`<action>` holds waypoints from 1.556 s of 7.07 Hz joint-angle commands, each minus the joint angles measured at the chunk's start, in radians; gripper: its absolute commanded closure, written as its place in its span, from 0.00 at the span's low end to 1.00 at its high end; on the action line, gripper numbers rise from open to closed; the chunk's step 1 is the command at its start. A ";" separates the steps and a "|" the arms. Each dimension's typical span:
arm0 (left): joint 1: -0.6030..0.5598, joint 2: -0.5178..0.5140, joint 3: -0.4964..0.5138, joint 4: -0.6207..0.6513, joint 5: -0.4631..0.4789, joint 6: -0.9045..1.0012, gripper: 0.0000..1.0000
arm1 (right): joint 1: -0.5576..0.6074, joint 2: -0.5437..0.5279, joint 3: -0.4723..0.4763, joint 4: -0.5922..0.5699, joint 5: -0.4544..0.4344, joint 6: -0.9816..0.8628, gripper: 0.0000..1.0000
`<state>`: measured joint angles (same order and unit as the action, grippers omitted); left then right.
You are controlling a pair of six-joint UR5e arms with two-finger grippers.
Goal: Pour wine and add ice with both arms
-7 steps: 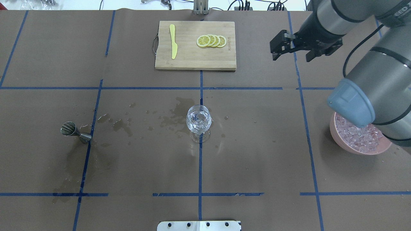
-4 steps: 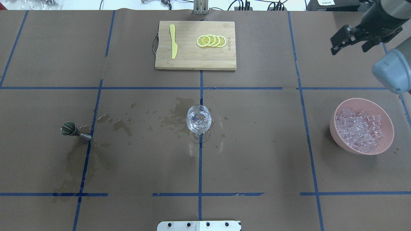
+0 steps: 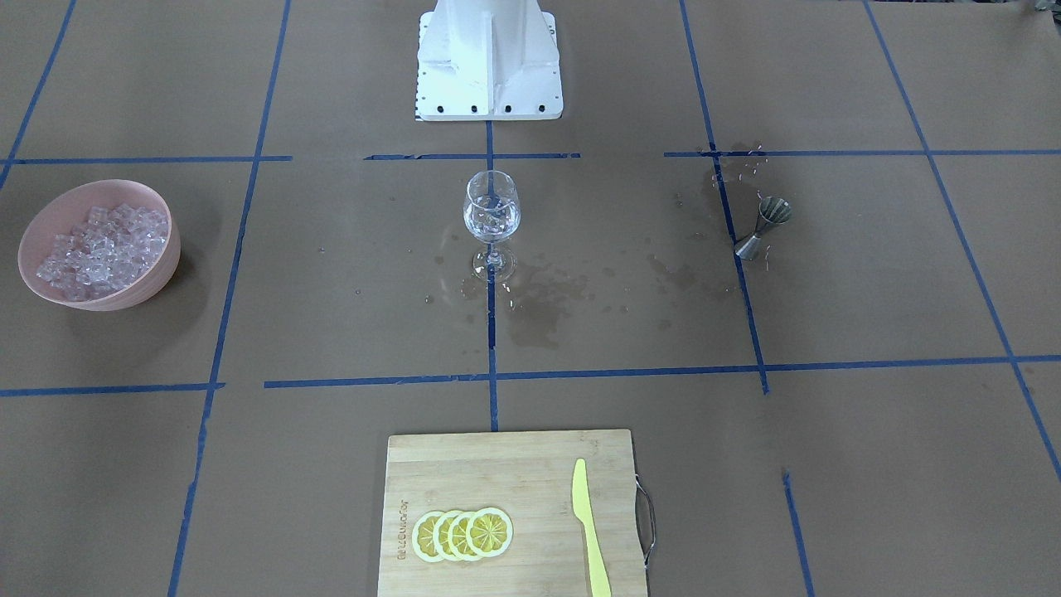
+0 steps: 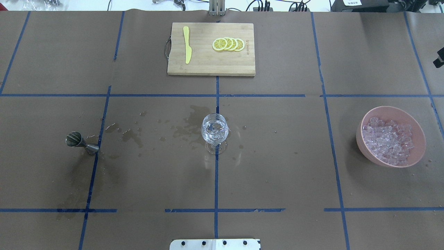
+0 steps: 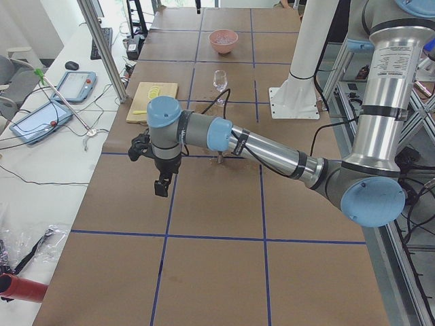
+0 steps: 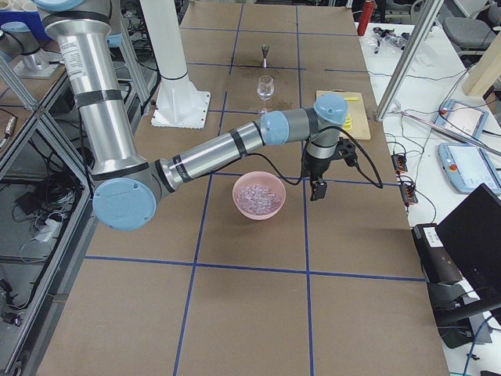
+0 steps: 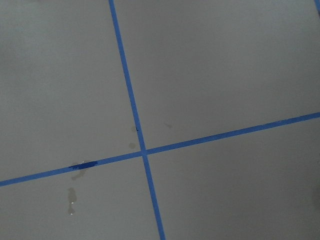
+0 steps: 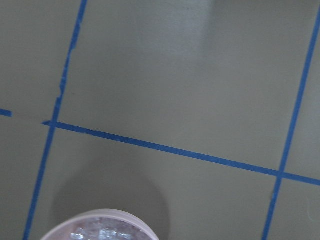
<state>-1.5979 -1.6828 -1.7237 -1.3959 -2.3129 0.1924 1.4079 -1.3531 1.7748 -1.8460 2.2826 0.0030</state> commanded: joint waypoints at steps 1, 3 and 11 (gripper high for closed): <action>-0.017 0.020 0.046 0.002 0.001 0.053 0.00 | 0.038 -0.053 -0.012 0.007 -0.004 -0.032 0.00; -0.016 0.084 0.062 -0.026 0.000 0.050 0.00 | 0.112 -0.177 -0.017 0.106 0.038 -0.025 0.00; -0.014 0.115 0.162 -0.143 -0.010 0.017 0.00 | 0.158 -0.238 -0.172 0.297 0.135 -0.012 0.00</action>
<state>-1.6122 -1.5654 -1.5684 -1.5225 -2.3172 0.2349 1.5615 -1.5925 1.6032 -1.5502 2.4005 -0.0112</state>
